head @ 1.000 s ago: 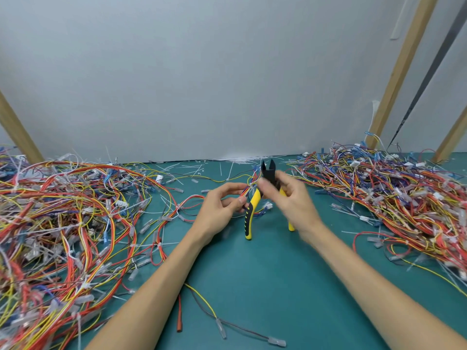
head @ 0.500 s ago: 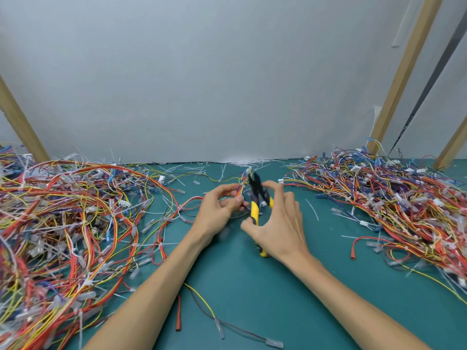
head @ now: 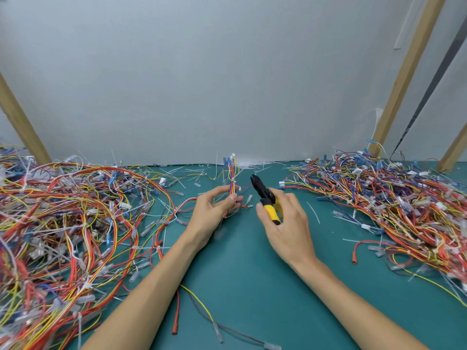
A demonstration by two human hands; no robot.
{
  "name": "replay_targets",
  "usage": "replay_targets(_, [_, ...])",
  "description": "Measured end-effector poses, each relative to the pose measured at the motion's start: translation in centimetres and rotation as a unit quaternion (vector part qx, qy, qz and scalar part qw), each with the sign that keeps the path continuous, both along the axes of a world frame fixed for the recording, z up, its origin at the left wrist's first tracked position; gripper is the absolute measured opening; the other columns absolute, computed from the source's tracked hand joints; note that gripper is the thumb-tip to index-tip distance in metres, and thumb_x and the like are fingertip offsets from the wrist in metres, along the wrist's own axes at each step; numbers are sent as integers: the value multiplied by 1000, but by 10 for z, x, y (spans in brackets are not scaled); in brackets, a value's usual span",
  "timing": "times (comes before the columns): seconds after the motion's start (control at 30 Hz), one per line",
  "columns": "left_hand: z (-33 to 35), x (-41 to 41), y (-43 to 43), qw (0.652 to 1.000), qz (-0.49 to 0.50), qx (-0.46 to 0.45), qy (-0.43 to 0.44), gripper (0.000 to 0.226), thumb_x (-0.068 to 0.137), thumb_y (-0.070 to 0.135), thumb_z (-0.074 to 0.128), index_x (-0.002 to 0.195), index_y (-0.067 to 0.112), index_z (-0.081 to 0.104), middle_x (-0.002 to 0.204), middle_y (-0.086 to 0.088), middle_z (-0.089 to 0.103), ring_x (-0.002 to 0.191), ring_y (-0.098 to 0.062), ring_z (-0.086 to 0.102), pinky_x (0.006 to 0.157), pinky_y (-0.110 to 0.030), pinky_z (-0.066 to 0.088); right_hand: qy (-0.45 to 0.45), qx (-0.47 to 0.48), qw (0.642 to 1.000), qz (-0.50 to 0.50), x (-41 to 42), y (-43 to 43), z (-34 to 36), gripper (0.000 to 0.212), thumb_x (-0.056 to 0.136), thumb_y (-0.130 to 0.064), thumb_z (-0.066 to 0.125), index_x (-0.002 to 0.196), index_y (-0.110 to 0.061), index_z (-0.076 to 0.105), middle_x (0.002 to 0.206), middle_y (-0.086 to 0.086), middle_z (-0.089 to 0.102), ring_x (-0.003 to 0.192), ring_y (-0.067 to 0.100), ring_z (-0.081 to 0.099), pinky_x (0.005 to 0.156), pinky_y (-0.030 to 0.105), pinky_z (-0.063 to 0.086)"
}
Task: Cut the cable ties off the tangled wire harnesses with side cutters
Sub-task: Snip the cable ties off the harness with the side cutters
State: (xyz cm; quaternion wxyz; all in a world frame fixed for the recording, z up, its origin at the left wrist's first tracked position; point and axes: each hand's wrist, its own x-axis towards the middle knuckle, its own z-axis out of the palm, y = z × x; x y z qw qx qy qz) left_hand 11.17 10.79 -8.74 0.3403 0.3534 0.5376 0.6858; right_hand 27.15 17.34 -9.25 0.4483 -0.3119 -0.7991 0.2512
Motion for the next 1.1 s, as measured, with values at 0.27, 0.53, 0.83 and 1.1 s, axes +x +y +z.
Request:
replay_targets(0.27, [2,5,-3,999,-16,-1,27,19,99,6,51,112,0,64,102,-13,73,91,-10,72,76,-17,55,0,-4,1000,-19,1,20,4,38,87,-66,43,109,-39,58,79,-17,61,74,3,56,65,18,41])
replay_targets(0.53, [-9,-5,-19,996,-69,21,-50,20,99,10,50,110,0,64,105,-15,74,98,-19,71,78,-21,55,107,-171,978,56,9,50,8,41,81,-51,64,67,-12,68,61,9,66,51,25,63,50,37,53])
replay_targets(0.83, [-7,-2,-21,991,63,15,114,18,93,6,61,106,11,73,97,-2,73,86,-3,67,80,-14,50,95,-147,984,17,8,54,5,51,89,-38,65,61,2,50,54,19,55,45,28,50,51,43,46])
replay_targets(1.1, [-1,4,-23,998,36,-32,52,18,91,8,66,102,-5,68,77,-8,70,70,-17,65,79,-33,60,21,-23,999,-30,9,51,6,33,83,-48,55,65,-21,53,55,-3,53,53,12,49,53,31,39])
